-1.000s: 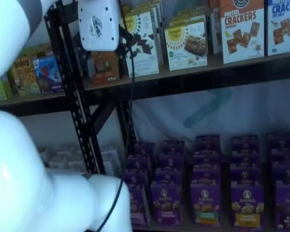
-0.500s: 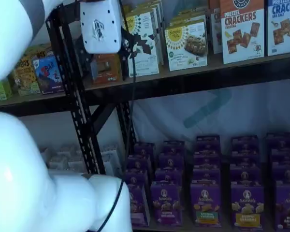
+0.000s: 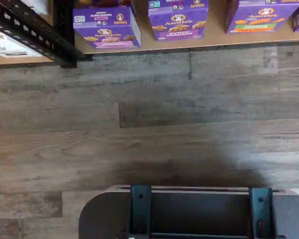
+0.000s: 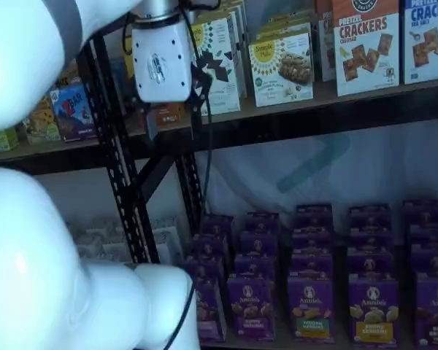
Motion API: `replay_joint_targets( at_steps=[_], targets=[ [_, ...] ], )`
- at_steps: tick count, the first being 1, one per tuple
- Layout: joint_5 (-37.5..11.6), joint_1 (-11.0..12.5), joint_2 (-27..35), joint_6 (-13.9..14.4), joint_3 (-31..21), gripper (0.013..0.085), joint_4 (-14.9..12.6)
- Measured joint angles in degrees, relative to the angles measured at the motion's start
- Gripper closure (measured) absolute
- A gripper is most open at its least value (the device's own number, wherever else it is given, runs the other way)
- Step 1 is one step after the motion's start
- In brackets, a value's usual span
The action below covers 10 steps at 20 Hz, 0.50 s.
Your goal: Pick up the purple box with a pink patch in the middle, on the bottom shelf, the first box from the left
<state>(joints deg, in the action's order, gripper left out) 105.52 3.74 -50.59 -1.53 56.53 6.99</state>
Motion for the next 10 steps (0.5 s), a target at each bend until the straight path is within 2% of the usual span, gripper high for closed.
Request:
replay_joint_targets(
  at_steps=[10],
  targets=[
    [-10.0, -3.2, -1.0, 2.0, -9.1, 0.0130, -1.1]
  ],
)
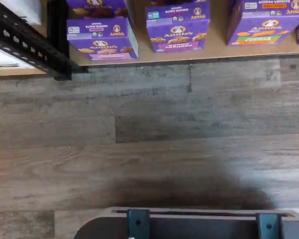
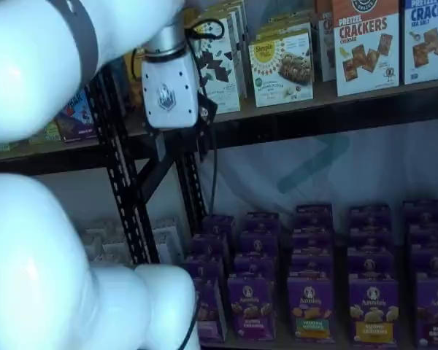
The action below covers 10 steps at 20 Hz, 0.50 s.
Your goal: Pick up the purple box with a pink patch in the middle, on the bottom shelf, the first box from the left
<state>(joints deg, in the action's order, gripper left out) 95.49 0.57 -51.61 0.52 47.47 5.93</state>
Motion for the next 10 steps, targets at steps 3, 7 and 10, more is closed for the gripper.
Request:
replay_joint_targets(
  at_steps=[3, 7, 10],
  targets=[
    [-2.9, -0.6, 0.0, 0.4, -2.4, 0.0130, 0.0],
    [-6.8, -1.1, 0.2, 0.5, -5.6, 0.0130, 0.6],
    [-10.4, -1.5, 0.4, 0.5, -8.2, 0.0130, 0.7]
  ],
)
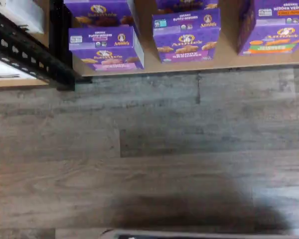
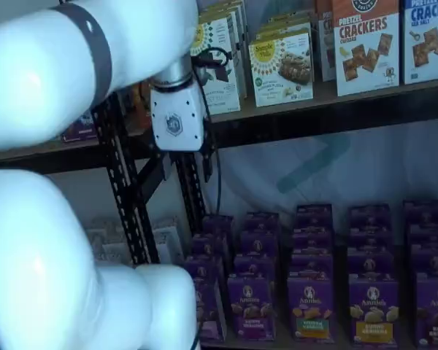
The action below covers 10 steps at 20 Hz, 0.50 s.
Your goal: Pick up the purple box with a pink patch in the middle, on the bottom shelf, the first box from the left
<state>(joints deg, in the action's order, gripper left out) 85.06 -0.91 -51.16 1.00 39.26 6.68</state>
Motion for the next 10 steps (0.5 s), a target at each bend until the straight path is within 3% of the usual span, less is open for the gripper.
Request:
replay_joint_targets(
  at_steps=[10],
  targets=[
    [-9.4, -2.8, 3.4, 2.0, -6.0, 0.0130, -0.8]
  ],
)
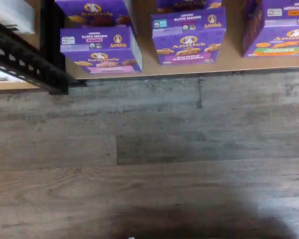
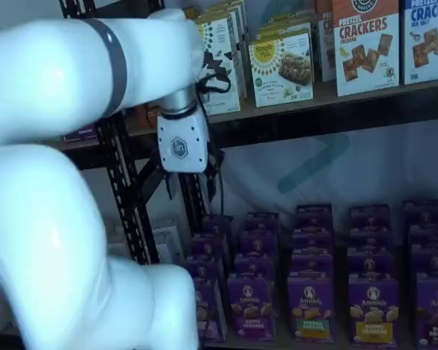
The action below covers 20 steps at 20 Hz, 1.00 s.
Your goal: Pick up the purple box with a pink patch in the middle, on the bottom shelf, the first box from the left
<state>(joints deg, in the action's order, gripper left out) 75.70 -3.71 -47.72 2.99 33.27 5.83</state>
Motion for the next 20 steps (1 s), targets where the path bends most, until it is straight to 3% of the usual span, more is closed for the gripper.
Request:
replay_joint_targets(
  at_steps=[9, 20],
  targets=[
    [-10.1, -2.2, 4.9, 1.3, -4.8, 0.0130, 0.0],
    [-24.4, -4.6, 16.3, 3.1, -8.3, 0.0130, -1.1]
  ],
)
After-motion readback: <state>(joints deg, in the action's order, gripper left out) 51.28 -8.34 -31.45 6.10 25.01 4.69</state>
